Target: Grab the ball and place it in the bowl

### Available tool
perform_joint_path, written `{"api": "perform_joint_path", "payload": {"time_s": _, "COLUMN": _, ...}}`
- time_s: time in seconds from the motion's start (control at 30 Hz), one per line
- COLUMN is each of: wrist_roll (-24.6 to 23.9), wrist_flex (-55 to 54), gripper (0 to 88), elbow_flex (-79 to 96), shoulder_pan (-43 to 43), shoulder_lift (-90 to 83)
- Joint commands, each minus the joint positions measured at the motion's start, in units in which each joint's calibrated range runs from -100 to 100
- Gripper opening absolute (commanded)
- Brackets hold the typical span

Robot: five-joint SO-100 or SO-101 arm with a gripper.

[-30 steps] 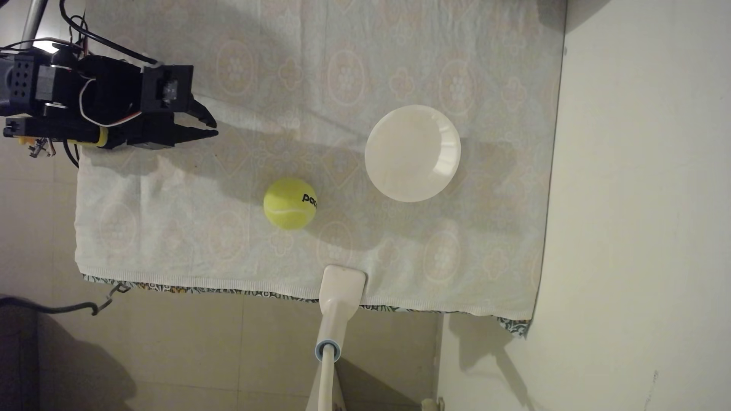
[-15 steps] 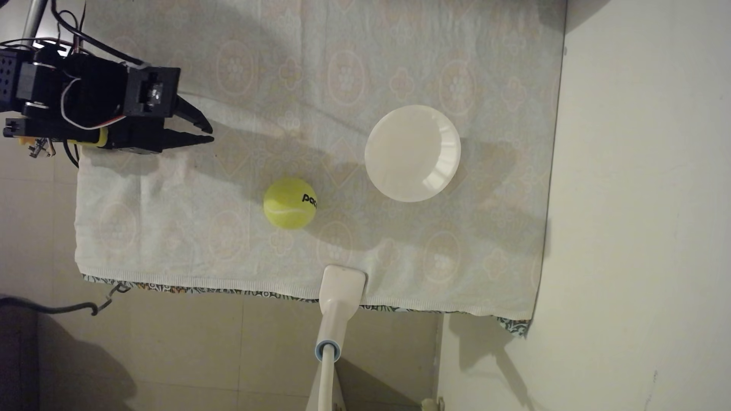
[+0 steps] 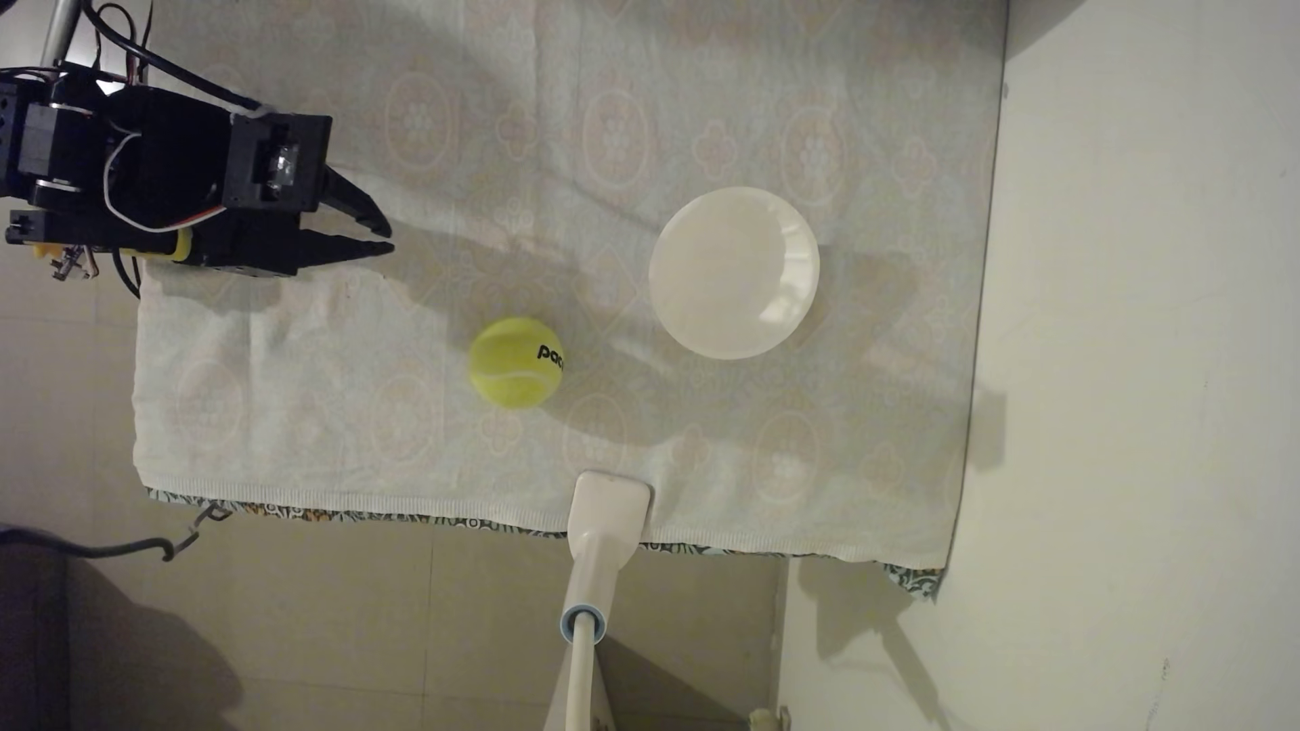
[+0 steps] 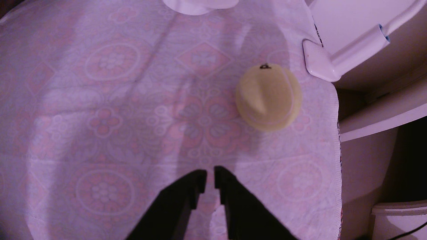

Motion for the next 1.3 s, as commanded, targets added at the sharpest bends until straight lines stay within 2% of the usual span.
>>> {"api": "perform_joint_path", "payload": {"time_s": 0.0, "wrist_roll": -0.20, "wrist_flex": -2.50, "gripper": 0.2, "elbow_flex": -7.05, "shoulder_pan": 1.54, "shoulder_lift": 3.42}}
{"api": "perform_joint_path", "payload": {"time_s": 0.37, "wrist_roll": 0.20, "wrist_flex": -2.83, "gripper": 0.2, "elbow_flex": -10.05, "shoulder_pan": 3.52, "shoulder_lift": 6.56}}
{"api": "perform_joint_path", "payload": {"time_s": 0.77, "wrist_roll": 1.32, "wrist_flex": -6.20, "gripper": 0.2, "elbow_flex": -14.05, "shoulder_pan": 9.47, "shoulder_lift": 14.60}}
{"api": "perform_joint_path", "payload": {"time_s": 1.27, "wrist_roll": 1.71, "wrist_flex": -7.43, "gripper": 0.2, "elbow_flex": -21.50, "shoulder_pan": 10.46, "shoulder_lift": 21.12}}
